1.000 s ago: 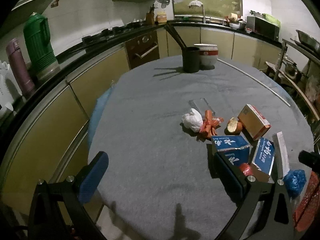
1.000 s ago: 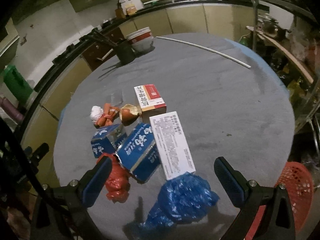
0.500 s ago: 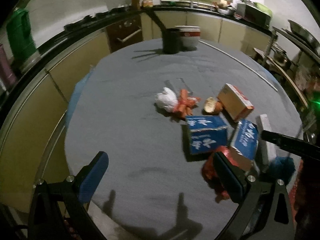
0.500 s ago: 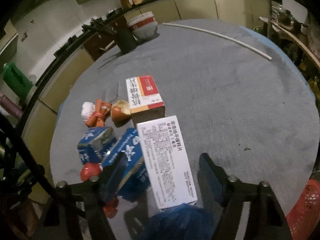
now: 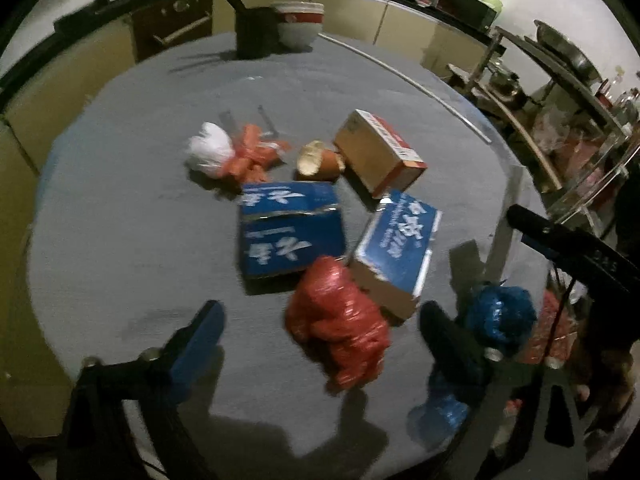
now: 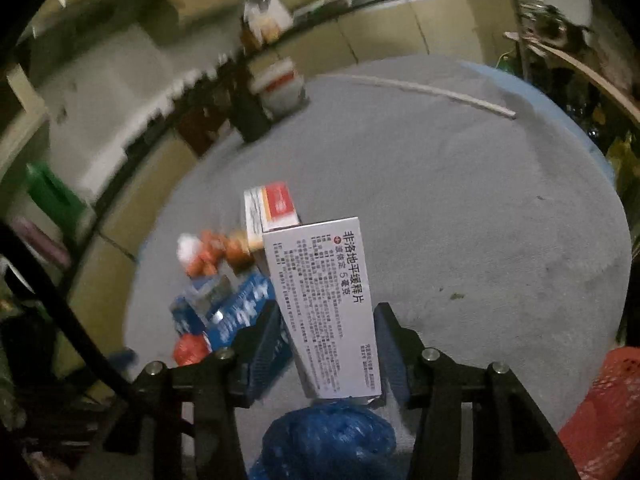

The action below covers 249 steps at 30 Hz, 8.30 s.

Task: Collect trash
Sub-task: 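Grasp the red plastic bag with the left tool, then carry the leaflet and red bag to the red basket and open both tools, then swing both tools back over the table, then grasp the blue plastic bag with the right tool, then move the left tool to the flattened blue toothpaste box while the right tool holds the blue bag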

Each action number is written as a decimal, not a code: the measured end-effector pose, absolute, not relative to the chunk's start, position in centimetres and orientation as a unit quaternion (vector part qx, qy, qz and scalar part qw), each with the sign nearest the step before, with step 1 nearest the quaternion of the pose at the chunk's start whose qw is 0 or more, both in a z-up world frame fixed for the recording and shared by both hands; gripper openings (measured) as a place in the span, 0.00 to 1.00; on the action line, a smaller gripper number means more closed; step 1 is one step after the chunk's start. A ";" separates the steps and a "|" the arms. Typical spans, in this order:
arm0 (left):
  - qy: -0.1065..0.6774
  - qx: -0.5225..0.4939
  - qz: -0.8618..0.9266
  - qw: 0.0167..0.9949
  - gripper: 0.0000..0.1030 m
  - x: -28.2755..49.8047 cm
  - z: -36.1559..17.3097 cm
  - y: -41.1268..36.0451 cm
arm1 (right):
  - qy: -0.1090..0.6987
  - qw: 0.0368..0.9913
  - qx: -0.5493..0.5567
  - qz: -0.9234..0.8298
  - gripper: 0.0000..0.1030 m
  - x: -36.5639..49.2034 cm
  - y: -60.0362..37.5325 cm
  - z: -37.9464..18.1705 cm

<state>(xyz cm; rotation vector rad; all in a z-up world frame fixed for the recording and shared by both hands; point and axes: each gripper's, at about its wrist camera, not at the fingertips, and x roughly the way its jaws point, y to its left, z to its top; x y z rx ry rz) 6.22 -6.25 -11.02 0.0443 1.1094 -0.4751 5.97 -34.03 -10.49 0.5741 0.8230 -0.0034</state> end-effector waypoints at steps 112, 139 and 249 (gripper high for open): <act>0.461 0.032 -0.230 0.856 0.69 7.0 -8.8 -0.9 | 0.484 0.806 0.341 0.008 0.58 1.6 -28.9 -13.8; 0.468 0.141 -0.329 0.808 0.69 7.7 -10.1 -14.6 | 0.443 0.835 0.319 -0.071 0.34 -1.0 -34.0 -14.3; 0.501 0.199 -0.438 0.720 0.69 7.5 -13.3 -12.1 | 0.400 0.841 0.366 -0.004 0.69 -1.5 -34.6 -13.1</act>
